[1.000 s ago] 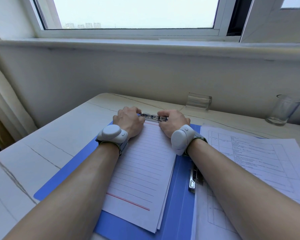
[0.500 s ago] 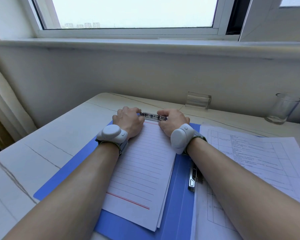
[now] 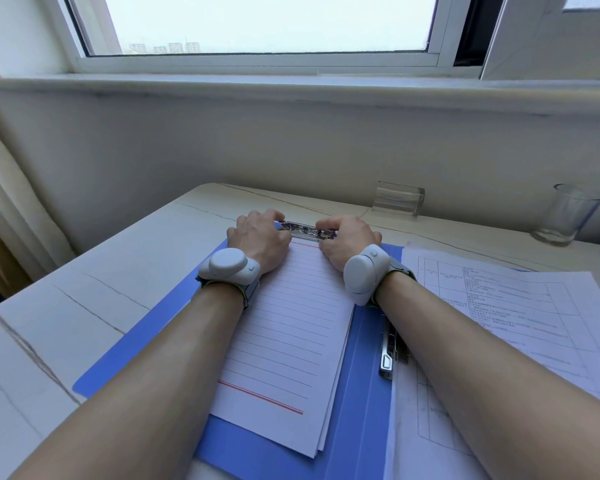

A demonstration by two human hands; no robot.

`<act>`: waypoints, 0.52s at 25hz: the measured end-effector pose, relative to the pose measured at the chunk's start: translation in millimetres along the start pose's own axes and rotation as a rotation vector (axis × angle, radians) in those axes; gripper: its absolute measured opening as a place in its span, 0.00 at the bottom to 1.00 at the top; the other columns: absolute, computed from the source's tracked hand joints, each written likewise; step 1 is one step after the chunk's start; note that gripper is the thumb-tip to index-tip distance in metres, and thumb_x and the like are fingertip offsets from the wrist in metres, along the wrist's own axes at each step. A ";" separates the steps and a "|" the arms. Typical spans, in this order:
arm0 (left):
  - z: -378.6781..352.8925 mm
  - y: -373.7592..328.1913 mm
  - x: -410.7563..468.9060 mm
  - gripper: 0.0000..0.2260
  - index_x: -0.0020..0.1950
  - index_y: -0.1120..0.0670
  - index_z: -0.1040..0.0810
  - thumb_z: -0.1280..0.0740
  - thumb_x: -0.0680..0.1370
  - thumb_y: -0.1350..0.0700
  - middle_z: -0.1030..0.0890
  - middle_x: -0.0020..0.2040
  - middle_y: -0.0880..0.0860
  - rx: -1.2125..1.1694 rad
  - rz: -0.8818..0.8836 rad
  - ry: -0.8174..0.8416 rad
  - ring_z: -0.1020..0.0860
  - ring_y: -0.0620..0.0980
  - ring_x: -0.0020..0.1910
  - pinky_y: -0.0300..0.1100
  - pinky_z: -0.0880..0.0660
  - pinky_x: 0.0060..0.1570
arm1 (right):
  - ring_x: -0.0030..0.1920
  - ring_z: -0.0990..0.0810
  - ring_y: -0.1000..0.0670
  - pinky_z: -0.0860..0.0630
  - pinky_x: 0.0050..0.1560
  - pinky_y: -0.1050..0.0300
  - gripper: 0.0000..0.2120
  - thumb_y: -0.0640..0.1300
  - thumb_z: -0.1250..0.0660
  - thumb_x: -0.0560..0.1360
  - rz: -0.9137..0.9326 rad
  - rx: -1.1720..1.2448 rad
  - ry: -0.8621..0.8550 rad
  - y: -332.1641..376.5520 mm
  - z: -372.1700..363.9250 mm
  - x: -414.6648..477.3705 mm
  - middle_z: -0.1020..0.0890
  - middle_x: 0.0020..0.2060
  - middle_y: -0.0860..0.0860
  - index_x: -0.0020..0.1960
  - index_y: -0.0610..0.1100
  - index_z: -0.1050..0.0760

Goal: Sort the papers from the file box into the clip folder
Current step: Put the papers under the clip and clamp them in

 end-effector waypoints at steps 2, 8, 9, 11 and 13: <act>0.3 -0.7 -1.4 0.19 0.68 0.49 0.29 0.42 0.77 0.53 0.26 0.64 0.57 0.020 0.009 0.008 0.31 0.59 0.65 0.50 0.36 0.62 | 0.65 0.27 0.47 0.40 0.65 0.52 0.20 0.40 0.38 0.74 -0.009 -0.010 0.007 1.1 -0.7 -1.2 0.20 0.61 0.53 0.63 0.56 0.24; 27.8 2.3 -12.9 0.22 0.72 0.50 0.32 0.40 0.77 0.54 0.27 0.67 0.56 0.001 0.045 0.150 0.29 0.58 0.67 0.49 0.32 0.65 | 0.65 0.26 0.49 0.39 0.67 0.54 0.19 0.43 0.36 0.75 -0.009 0.012 0.047 22.8 21.6 -25.5 0.22 0.63 0.53 0.65 0.52 0.26; 39.2 8.3 -17.8 0.21 0.71 0.52 0.31 0.39 0.77 0.54 0.27 0.67 0.56 0.042 0.097 0.127 0.28 0.57 0.66 0.47 0.31 0.64 | 0.65 0.26 0.50 0.39 0.66 0.54 0.19 0.43 0.36 0.75 0.007 0.014 0.032 26.8 26.0 -32.5 0.22 0.63 0.54 0.65 0.52 0.26; 57.5 23.2 -39.0 0.17 0.64 0.56 0.26 0.39 0.77 0.51 0.24 0.62 0.57 0.130 0.211 0.107 0.25 0.56 0.60 0.44 0.29 0.56 | 0.65 0.26 0.49 0.39 0.63 0.55 0.21 0.41 0.37 0.73 0.037 -0.037 0.001 33.9 34.7 -54.9 0.22 0.63 0.55 0.65 0.53 0.26; 63.8 39.2 -61.4 0.15 0.49 0.59 0.26 0.37 0.75 0.47 0.22 0.48 0.55 0.135 0.279 0.167 0.24 0.56 0.49 0.40 0.30 0.44 | 0.64 0.27 0.49 0.40 0.58 0.56 0.21 0.42 0.36 0.72 0.062 -0.070 0.005 40.4 39.9 -74.5 0.23 0.63 0.55 0.64 0.53 0.26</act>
Point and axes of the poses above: each hand's wrist, its own x-axis towards the middle knuckle, its own z-axis out of the back of the hand, y = z × x, the point moved 8 cm from there along x, towards the middle knuckle
